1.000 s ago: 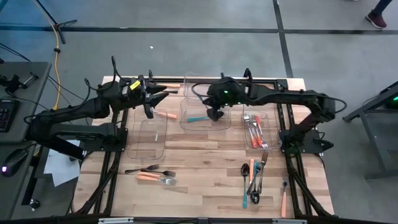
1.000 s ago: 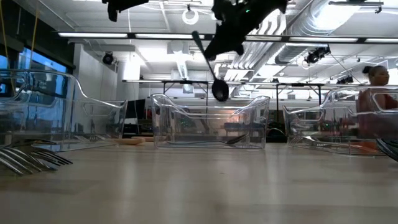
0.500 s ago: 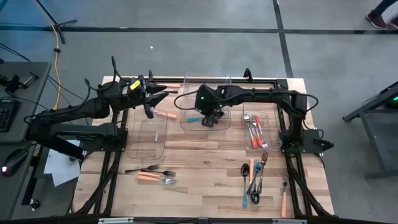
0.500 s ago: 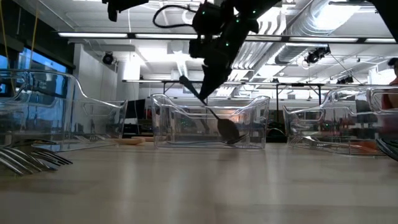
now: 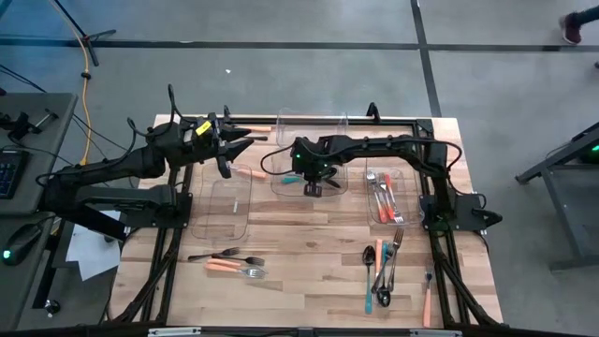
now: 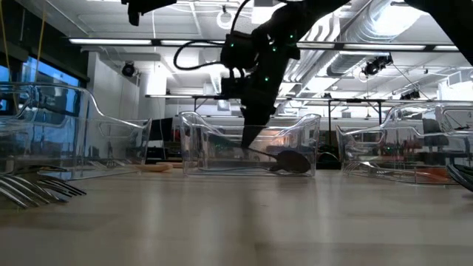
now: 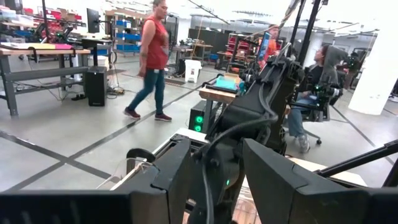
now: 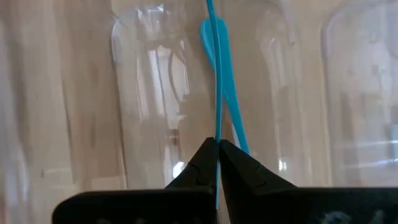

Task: Sort silverware by color (type)
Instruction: Put the blue spoon into the middle transparent bin

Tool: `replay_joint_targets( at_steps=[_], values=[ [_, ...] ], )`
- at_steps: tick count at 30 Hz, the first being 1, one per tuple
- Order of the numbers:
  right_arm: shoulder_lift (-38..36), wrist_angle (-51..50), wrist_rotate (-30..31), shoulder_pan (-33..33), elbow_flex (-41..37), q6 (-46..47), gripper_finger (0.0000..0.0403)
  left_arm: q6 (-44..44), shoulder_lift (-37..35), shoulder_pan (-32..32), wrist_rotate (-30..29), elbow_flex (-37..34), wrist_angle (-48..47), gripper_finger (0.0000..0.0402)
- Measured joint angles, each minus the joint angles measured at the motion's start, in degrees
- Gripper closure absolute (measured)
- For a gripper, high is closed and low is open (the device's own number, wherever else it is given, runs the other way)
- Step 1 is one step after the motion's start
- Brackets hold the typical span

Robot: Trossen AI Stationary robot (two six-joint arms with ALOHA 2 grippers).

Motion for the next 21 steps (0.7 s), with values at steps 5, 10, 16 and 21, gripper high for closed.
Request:
replay_joint_targets(
  at_steps=[5, 10, 16, 21],
  values=[
    [0.7, 0.4, 0.0, 0.0, 0.0, 0.4, 0.0403, 0.0, 0.0, 0.0, 0.0, 0.0, 0.0, 0.0265],
    [0.8, 1.3, 0.0, 0.0, 0.0, 0.9, 0.0403, 0.0, 0.0, 0.0, 0.0, 0.0, 0.0, 0.0265],
    [0.8, 1.8, 0.0, 0.0, 0.0, 1.6, 0.0403, 0.0, 0.0, 0.0, 0.0, 0.0, 0.0, 0.0265],
    [0.8, 1.7, -0.1, 0.0, 0.0, 1.8, 0.0394, 0.0, 0.0, 0.0, 0.0, 0.0, 0.0, 0.0265]
  ],
)
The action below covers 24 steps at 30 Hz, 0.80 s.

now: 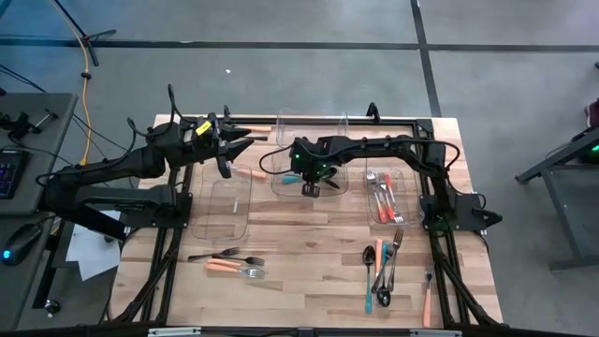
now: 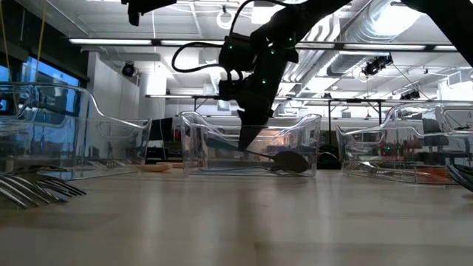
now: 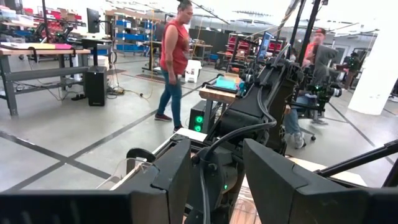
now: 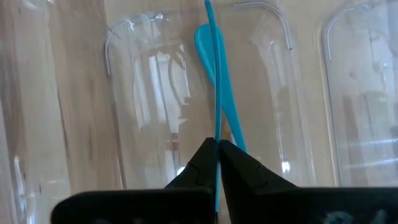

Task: Sort silverware by color (type)
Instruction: Put the blue spoon into the middle transparent bin

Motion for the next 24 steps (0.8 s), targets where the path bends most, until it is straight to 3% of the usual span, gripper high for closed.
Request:
replay_joint_targets(
  at_steps=[13, 24],
  values=[
    [0.0, 0.0, -0.2, 0.0, 0.0, -0.9, 0.0253, 0.0, 0.0, 0.0, 0.0, 0.0, 0.0, 0.0265],
    [-3.6, -9.3, -1.1, -0.7, 4.0, -5.4, 0.0237, 0.9, 0.0, 0.0, 0.0, 0.0, 0.1, 0.0265]
  ],
)
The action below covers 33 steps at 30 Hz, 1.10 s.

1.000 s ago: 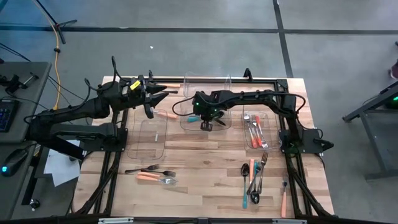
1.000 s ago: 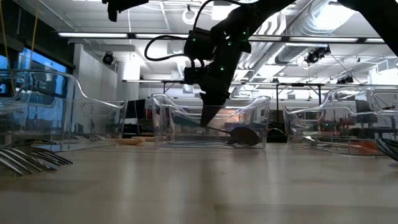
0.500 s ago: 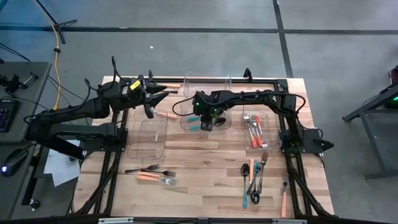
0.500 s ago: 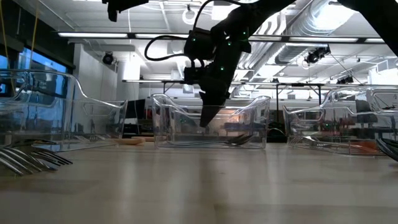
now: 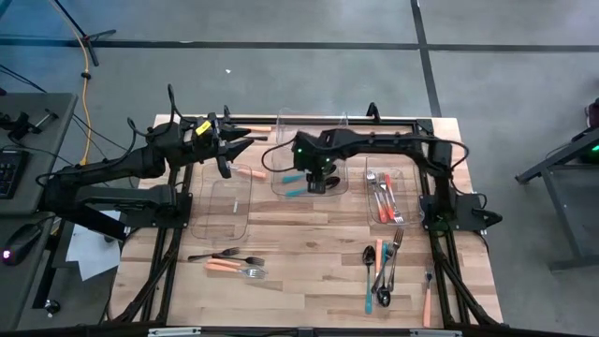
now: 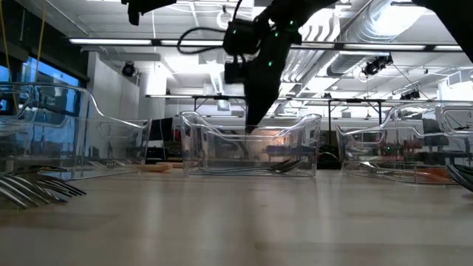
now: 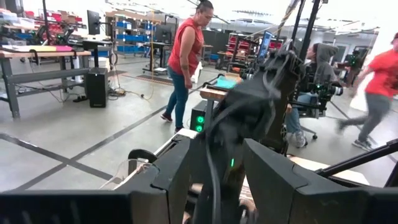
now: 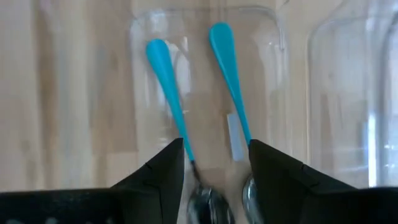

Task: Sort silverware by color (type)
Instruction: Put the blue spoon into the middle transparent bin

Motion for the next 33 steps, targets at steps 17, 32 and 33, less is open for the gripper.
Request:
replay_joint_targets(
  at_steps=[17, 32, 33],
  values=[
    [-39.0, 27.6, -6.1, 0.1, -38.6, 21.7, 0.0237, -2.3, 0.0, -0.1, 3.5, -0.4, 0.8, 0.0265],
    [-53.0, 66.9, -6.3, 3.5, -54.8, 29.5, 0.0237, -8.5, 0.2, -0.2, 5.9, -15.4, 21.2, 0.0265],
    [-53.0, 66.9, -6.3, 3.5, -54.8, 29.1, 0.0237, -8.5, 0.2, -0.2, 5.9, -15.4, 21.2, 0.0265]
  ],
)
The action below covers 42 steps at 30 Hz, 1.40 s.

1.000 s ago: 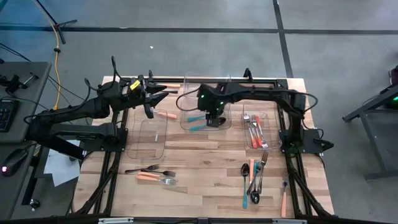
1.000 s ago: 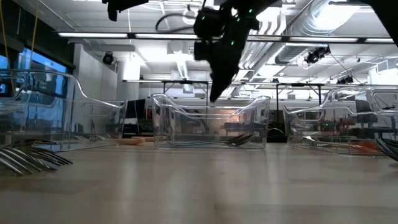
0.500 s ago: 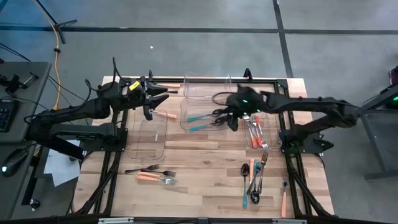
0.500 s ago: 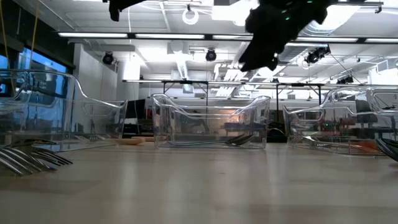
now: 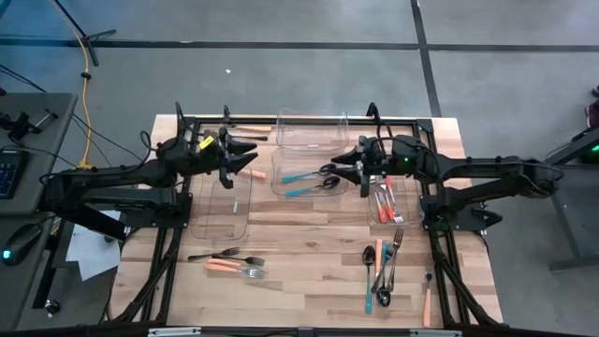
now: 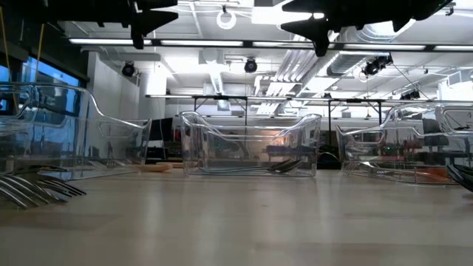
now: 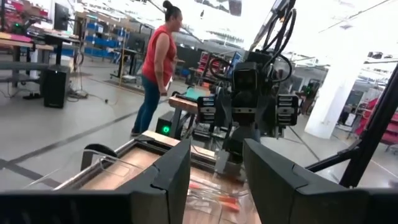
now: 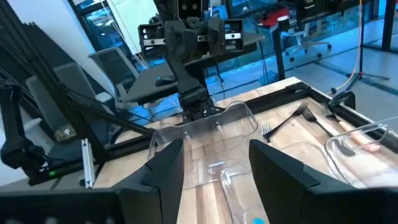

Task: Sort silverware by color (type)
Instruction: Put the blue spoon into the middle transparent bin

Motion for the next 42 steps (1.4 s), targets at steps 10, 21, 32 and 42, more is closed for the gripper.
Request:
replay_joint_targets(
  at_steps=[10, 21, 32, 42],
  values=[
    [0.0, 0.0, 0.0, 0.0, 0.0, -2.2, 0.0237, 3.9, 0.0, 0.0, -0.6, 0.0, 0.1, 0.0265],
    [0.0, 0.0, -0.2, 0.0, 0.0, -2.0, 0.0237, 4.1, 0.0, 0.0, -0.6, 0.0, 0.1, 0.0265],
    [0.1, -1.9, -0.8, 0.3, 0.9, 3.7, 0.0237, 5.0, 0.0, 0.0, -0.6, 0.0, 0.1, 0.0265],
    [0.9, -43.1, -1.1, 16.2, 15.1, 15.0, 0.0237, 5.0, 0.0, 0.0, -0.6, 0.0, 0.1, 0.0265]
  ],
)
